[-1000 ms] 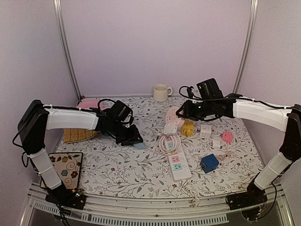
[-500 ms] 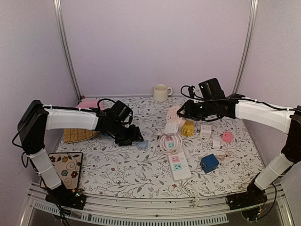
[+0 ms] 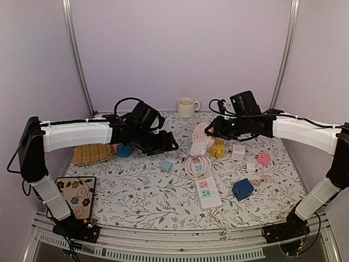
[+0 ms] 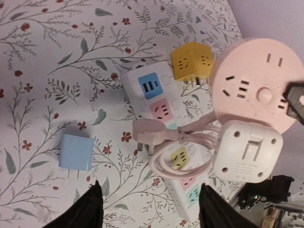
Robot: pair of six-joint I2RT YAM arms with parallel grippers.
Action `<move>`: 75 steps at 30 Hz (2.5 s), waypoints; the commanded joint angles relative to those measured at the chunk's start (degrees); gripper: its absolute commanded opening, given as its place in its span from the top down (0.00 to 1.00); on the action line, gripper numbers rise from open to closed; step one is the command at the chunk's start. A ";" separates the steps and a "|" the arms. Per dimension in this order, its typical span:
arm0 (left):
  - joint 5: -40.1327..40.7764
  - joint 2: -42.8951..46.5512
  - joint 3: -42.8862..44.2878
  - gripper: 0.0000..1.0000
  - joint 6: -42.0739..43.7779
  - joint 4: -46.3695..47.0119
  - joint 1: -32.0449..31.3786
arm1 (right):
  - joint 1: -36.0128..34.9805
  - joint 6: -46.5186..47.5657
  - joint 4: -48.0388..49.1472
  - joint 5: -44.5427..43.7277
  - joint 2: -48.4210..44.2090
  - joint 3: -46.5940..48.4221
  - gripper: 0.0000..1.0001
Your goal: Pull the plug off the socket
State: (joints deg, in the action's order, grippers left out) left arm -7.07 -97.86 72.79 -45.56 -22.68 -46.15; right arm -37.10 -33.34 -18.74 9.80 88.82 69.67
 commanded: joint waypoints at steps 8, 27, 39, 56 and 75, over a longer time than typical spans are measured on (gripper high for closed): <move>-4.18 2.40 4.55 0.18 7.01 8.52 -4.98 | -1.81 2.42 6.30 3.31 -2.31 2.67 0.96; -2.46 -2.48 9.33 0.07 9.69 5.97 -8.84 | -4.53 2.76 6.55 5.31 -0.92 5.75 0.96; 0.80 -3.85 10.51 0.22 9.00 2.59 -9.31 | -5.12 2.76 6.00 4.61 -1.36 5.78 0.96; 2.31 -3.52 10.97 0.57 8.38 2.02 -9.40 | -5.21 3.85 4.73 1.78 -1.37 5.22 0.96; 6.97 9.57 0.89 0.78 8.12 12.51 -9.40 | -2.19 -0.47 3.54 0.75 2.24 0.65 0.96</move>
State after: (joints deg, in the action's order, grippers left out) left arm -2.28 -94.65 75.44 -37.80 -15.66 -54.74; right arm -41.15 -34.00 -13.47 15.18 90.04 71.92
